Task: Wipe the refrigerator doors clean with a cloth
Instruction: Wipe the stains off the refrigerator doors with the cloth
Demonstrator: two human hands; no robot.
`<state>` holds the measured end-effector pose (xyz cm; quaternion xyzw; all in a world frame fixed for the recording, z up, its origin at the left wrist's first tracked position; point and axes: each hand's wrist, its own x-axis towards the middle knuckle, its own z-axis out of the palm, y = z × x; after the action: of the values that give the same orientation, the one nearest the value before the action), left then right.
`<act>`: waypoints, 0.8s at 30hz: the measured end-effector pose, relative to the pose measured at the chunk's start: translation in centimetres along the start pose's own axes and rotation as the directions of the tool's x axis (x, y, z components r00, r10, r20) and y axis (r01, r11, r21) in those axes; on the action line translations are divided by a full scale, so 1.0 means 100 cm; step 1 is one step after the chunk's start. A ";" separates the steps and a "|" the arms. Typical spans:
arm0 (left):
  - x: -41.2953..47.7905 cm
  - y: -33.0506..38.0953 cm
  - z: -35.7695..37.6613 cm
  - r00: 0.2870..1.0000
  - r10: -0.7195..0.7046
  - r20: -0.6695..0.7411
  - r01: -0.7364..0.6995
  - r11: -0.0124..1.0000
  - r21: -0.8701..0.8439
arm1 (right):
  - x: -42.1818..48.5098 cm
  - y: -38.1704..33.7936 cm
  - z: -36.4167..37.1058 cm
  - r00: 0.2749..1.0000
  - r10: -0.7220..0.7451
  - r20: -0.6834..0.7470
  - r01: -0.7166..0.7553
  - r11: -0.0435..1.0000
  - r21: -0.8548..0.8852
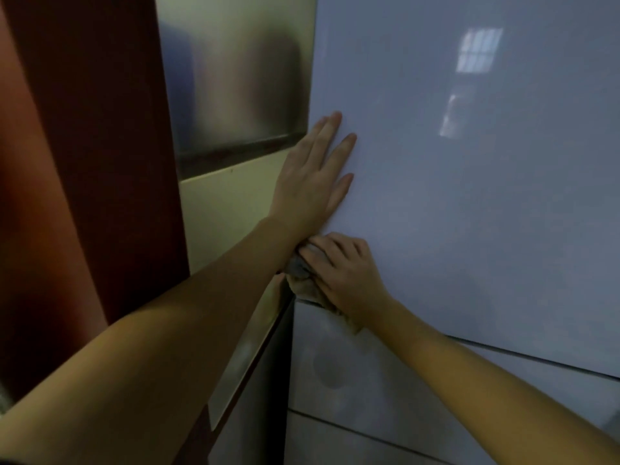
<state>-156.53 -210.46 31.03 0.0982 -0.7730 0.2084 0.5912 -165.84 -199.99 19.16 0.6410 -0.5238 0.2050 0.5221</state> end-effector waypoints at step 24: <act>-0.006 0.113 0.020 0.989 -0.140 0.037 0.141 0.990 -0.006 | -0.135 0.187 -0.194 0.975 0.223 0.020 -0.215 0.957 -0.193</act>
<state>-162.59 -201.32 27.74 0.1535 -0.7759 0.1609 0.5904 -181.87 -174.86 23.95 0.5305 -0.6196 0.1972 0.5438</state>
